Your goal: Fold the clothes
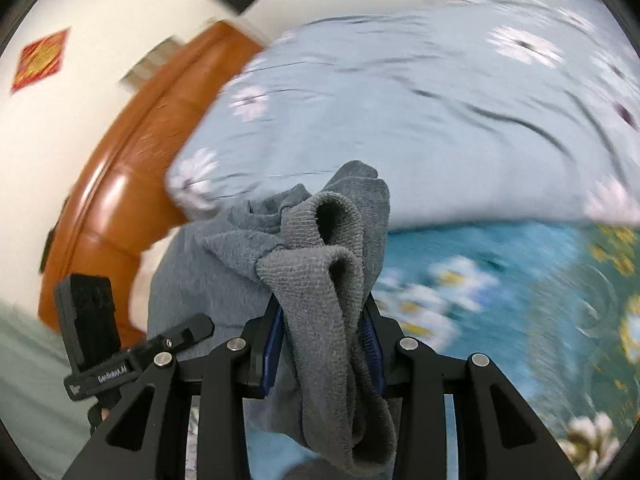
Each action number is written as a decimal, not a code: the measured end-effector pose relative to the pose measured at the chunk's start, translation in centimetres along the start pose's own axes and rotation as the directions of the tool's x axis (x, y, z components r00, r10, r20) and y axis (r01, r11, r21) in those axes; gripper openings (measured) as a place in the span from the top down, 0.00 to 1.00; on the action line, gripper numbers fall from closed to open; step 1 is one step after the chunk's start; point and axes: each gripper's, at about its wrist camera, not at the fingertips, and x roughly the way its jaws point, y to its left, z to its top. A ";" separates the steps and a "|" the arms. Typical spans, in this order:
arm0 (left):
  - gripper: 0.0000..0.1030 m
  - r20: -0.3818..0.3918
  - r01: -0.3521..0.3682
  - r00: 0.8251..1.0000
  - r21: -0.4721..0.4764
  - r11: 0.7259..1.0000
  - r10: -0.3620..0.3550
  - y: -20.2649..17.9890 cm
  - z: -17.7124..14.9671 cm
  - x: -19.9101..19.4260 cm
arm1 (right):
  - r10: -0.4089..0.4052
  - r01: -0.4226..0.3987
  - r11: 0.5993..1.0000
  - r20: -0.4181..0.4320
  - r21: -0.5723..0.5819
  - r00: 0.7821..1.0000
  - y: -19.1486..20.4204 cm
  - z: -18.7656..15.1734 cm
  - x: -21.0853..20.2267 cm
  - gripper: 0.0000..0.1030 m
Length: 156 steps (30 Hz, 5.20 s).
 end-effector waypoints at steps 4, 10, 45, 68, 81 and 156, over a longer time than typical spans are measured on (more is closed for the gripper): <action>0.52 0.073 -0.068 0.995 -0.025 0.997 0.069 5.0 2.9 -7.4 | 0.108 -0.111 0.991 -0.032 -0.079 0.994 7.9 2.3 4.3 0.64; 0.52 0.090 -0.156 0.983 -0.054 0.986 0.160 12.3 4.9 -13.7 | 0.215 -0.232 0.960 -0.118 -0.155 0.969 18.0 3.0 11.1 0.64; 0.30 0.025 -0.252 0.964 -0.241 0.937 0.266 34.8 6.6 -16.8 | 0.283 -0.309 0.951 -0.354 -0.017 0.891 24.3 2.3 32.1 0.62; 0.31 0.227 -0.417 0.875 -0.096 0.904 0.428 27.8 4.8 -20.8 | 0.218 -0.314 0.869 -0.274 -0.382 0.937 30.1 2.3 25.7 0.51; 0.31 0.201 -0.397 0.876 -0.220 0.891 0.439 33.0 1.7 -18.1 | 0.146 -0.269 0.867 -0.302 -0.419 0.942 30.7 -0.5 28.5 0.50; 0.00 0.271 -0.580 0.677 -0.378 0.722 0.685 30.9 -14.9 -16.3 | -0.108 0.028 0.809 -0.102 -0.588 0.989 28.2 -16.4 25.0 0.00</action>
